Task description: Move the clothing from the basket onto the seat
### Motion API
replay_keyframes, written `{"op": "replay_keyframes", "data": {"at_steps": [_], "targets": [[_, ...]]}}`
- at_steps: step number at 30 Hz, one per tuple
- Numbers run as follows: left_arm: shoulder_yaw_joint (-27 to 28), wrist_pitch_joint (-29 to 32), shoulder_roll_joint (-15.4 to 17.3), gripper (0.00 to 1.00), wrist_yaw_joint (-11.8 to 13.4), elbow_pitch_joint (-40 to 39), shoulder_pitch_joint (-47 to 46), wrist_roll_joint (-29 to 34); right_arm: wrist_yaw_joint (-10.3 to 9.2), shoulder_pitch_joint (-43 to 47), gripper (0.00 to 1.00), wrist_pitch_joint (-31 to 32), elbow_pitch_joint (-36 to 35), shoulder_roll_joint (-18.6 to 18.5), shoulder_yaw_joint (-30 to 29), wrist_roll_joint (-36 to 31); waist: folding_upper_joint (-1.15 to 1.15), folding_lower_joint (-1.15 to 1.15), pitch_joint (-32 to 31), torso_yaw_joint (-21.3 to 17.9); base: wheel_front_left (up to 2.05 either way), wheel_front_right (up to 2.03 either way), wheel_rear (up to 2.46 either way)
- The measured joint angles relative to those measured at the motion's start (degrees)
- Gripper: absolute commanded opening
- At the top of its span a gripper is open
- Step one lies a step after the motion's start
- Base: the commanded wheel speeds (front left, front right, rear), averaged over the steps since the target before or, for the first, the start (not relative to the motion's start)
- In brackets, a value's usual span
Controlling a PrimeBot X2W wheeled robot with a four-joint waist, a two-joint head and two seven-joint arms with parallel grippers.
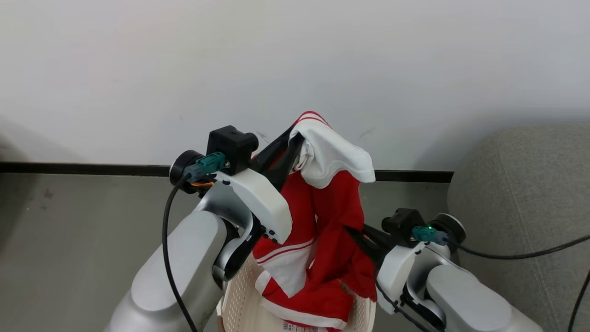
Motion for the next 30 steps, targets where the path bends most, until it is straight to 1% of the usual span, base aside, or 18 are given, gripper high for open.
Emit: {"op": "replay_keyframes", "data": {"at_steps": [4, 5, 6, 7, 8, 9, 18, 19, 20, 25, 30], "targets": [[0.81, -0.62, 0.58, 0.0, 0.68, 1.7, 1.49, -0.22, 0.0, 0.37, 0.0, 0.0, -1.81, -2.44, -2.71, 0.42, 0.0, 0.0, 0.03, -1.01, 0.0, 0.0, 0.0], [0.94, -0.89, 0.81, 0.03, 0.96, 2.13, 2.04, -0.22, -0.01, 0.55, 0.0, 0.0, -2.33, -3.13, -3.86, 0.69, 0.0, 0.0, 0.03, -1.31, 0.0, 0.0, 0.0], [1.08, -1.22, 1.01, 0.23, 1.01, 2.56, 2.48, -0.22, 0.0, 0.74, 0.0, 0.0, -2.69, -3.9, -4.88, 0.86, 0.0, 0.0, 0.02, -1.61, 0.0, 0.0, 0.0], [1.26, -1.41, 1.22, 0.41, 1.13, 2.82, 2.94, -0.22, -0.01, 1.08, 0.0, 0.0, -3.12, -4.67, -5.95, 0.92, 0.0, 0.0, 0.01, -1.93, 0.0, 0.0, 0.0], [1.48, -1.91, 1.29, 0.72, 1.26, 3.08, 3.37, -0.22, 0.0, 1.52, 0.0, 0.0, -3.67, -5.44, -7.12, 1.08, 0.0, 0.0, 0.0, -2.26, 0.0, 0.0, 0.0], [1.63, -2.4, 1.29, 1.0, 1.42, 3.38, 3.64, -0.24, -0.01, 1.75, 0.0, 0.0, -4.09, -6.06, -8.24, 1.15, 0.0, 0.0, -0.01, -2.59, 0.0, 0.0, 0.0], [1.51, -5.92, 0.83, 1.0, 1.36, 4.99, 6.02, -0.64, -0.01, 1.94, 0.0, 0.01, -10.35, -9.67, -20.18, 1.02, 0.0, 0.0, -0.31, -6.01, 0.0, 0.0, 0.0], [1.33, -6.81, 0.82, 1.0, 1.22, 5.1, 6.67, -0.66, -0.01, 1.96, 0.0, 0.01, -11.59, -10.79, -22.31, 0.44, 0.0, 0.0, -0.43, -6.82, 0.0, 0.0, 0.0], [1.33, -6.81, 0.82, 1.0, 1.22, 5.1, 6.67, -0.66, -0.01, 1.96, 0.0, 0.01, -11.59, -10.79, -22.31, 0.44, 0.0, 0.0, -0.43, -6.82, 0.0, 0.0, 0.0], [0.68, -9.65, 0.46, 1.0, 0.23, 5.11, 8.29, -1.74, -0.01, 2.74, 0.0, 0.0, -14.3, -13.08, -26.55, -1.11, 0.0, 0.0, -0.82, -8.86, 0.0, 0.0, 0.0], [-1.04, -11.16, 0.4, 1.0, -1.05, 5.01, 9.76, -1.71, -0.01, 6.0, 0.0, 0.0, -16.42, -14.58, -30.11, -1.42, 0.0, 0.0, -1.3, -10.97, 0.0, 0.0, 0.0]]}}
